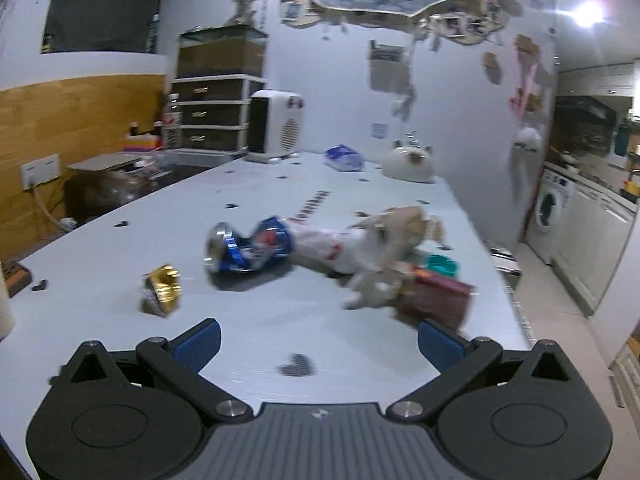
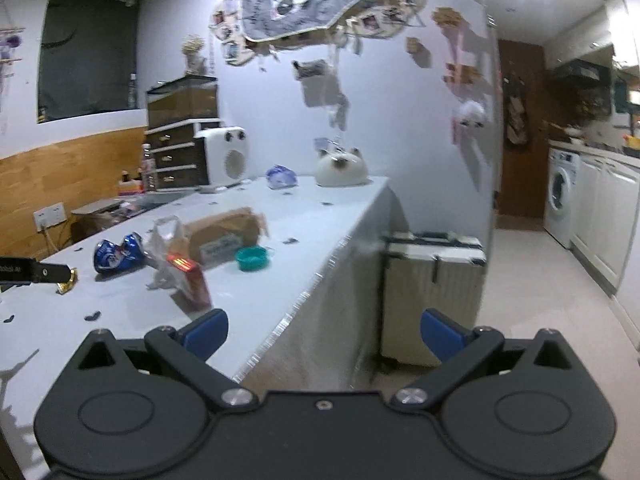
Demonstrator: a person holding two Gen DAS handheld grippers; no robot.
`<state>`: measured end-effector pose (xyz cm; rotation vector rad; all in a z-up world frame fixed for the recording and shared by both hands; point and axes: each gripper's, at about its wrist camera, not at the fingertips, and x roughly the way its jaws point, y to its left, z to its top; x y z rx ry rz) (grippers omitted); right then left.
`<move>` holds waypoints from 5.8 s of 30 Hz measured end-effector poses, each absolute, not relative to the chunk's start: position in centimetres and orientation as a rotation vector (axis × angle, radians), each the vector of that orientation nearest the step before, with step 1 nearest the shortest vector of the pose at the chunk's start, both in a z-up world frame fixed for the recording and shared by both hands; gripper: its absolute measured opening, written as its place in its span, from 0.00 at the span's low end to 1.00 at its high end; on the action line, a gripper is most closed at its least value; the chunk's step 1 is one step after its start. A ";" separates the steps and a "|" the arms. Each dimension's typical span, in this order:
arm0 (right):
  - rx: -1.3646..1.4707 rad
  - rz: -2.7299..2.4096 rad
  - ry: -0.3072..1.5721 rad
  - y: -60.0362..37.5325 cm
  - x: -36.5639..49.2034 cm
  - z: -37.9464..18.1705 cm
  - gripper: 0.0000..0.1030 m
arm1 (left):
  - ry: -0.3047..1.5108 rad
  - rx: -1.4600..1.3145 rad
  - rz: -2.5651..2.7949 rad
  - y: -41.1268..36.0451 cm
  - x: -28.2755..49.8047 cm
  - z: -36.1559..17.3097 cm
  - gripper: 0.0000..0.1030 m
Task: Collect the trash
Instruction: 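Move both tools back toward the table trash, then grasp the gold foil wrapper with the left tool while the right tool grasps the red packet, then carry the gold wrapper and red packet toward the wastebasket with both tools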
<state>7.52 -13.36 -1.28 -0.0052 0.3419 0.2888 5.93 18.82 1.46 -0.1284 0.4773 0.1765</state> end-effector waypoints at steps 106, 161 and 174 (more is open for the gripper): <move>-0.109 0.610 0.590 -1.3 9.2 -5.5 0.52 | 0.526 -0.145 0.253 16.6 4.6 -4.0 0.42; 0.146 0.060 0.631 -31.5 9.6 -9.3 0.52 | 0.665 -0.085 -0.289 -13.5 14.2 -10.1 0.42; 0.329 0.034 0.763 -32.4 17.0 -17.3 0.52 | 0.852 -0.112 -0.257 -13.7 23.1 -19.8 0.42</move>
